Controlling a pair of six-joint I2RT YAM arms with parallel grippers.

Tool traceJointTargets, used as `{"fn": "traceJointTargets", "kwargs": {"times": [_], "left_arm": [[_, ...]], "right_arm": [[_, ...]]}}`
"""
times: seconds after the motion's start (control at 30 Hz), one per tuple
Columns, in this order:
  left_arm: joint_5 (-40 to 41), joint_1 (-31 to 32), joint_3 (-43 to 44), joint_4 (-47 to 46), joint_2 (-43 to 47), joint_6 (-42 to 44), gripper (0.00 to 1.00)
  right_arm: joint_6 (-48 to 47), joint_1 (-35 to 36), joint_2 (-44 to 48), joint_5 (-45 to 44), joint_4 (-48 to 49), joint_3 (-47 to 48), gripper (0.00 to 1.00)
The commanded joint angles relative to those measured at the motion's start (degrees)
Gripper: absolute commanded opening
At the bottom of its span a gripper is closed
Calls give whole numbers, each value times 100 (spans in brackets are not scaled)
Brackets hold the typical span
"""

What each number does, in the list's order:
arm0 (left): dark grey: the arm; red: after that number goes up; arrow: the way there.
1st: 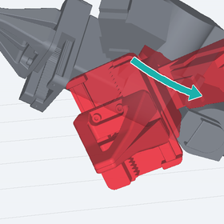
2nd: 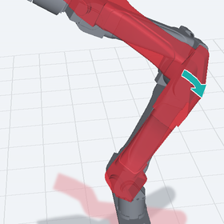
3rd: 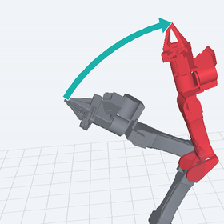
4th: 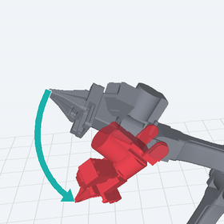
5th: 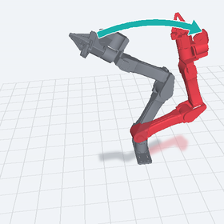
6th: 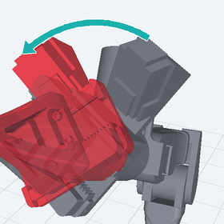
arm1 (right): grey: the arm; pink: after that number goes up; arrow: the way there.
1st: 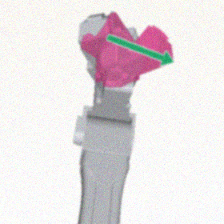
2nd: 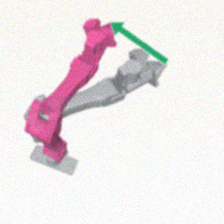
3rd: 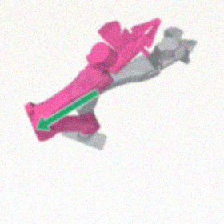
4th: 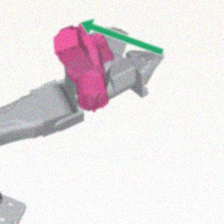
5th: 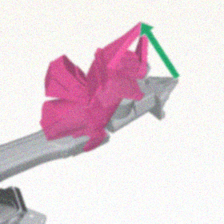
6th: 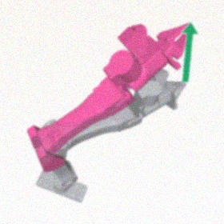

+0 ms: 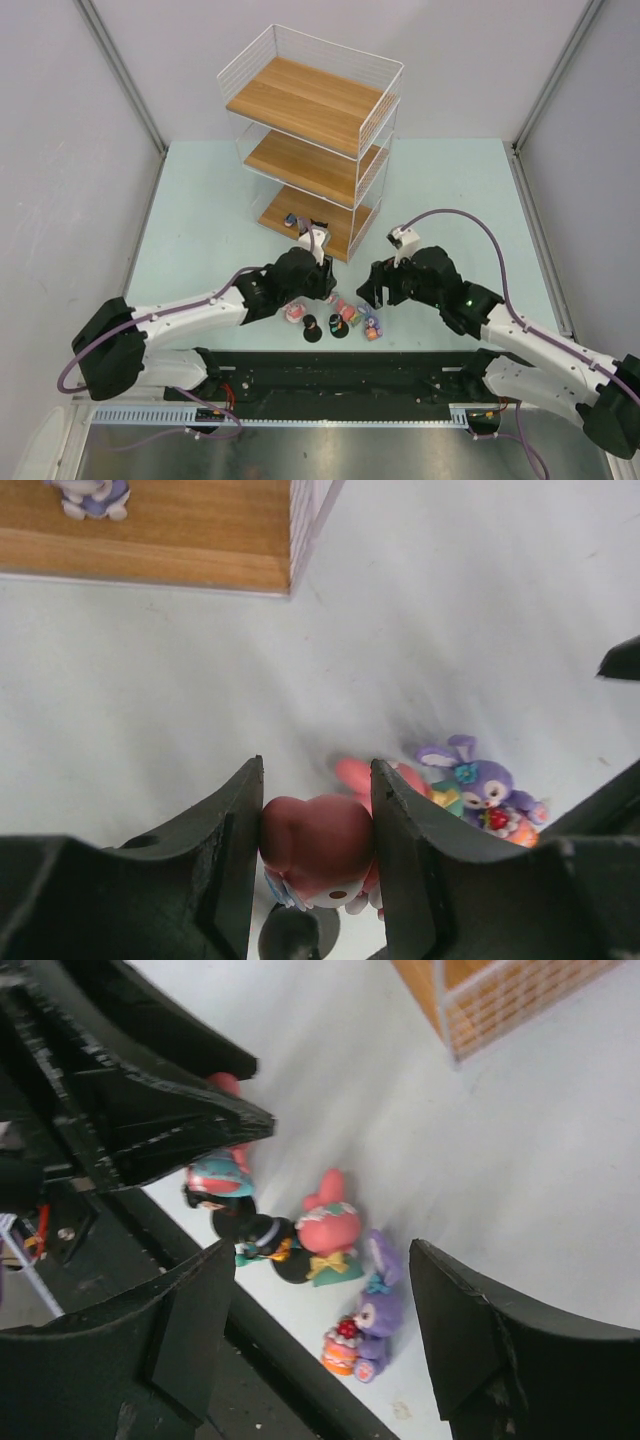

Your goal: Place and organize the plastic toys onto the shelf

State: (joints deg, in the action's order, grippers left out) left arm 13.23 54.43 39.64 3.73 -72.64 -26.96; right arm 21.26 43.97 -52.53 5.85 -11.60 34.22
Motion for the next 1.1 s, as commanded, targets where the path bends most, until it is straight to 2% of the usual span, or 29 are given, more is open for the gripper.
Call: {"fn": "traceJointTargets", "kwargs": {"times": [0.0,0.2,0.57,1.07], "left_arm": [[-330,-29,299,-240,364,-230,0],[-585,-38,343,-557,435,-652,0],[-699,-38,527,-478,347,-732,0],[-972,32,466,-750,163,-916,0]], "right_arm": [[220,532,409,-302,754,6,75],[423,912,587,-567,1581,-310,76],[450,1079,-99,-269,1818,-302,74],[502,1105,-477,-259,2109,-310,70]]}}
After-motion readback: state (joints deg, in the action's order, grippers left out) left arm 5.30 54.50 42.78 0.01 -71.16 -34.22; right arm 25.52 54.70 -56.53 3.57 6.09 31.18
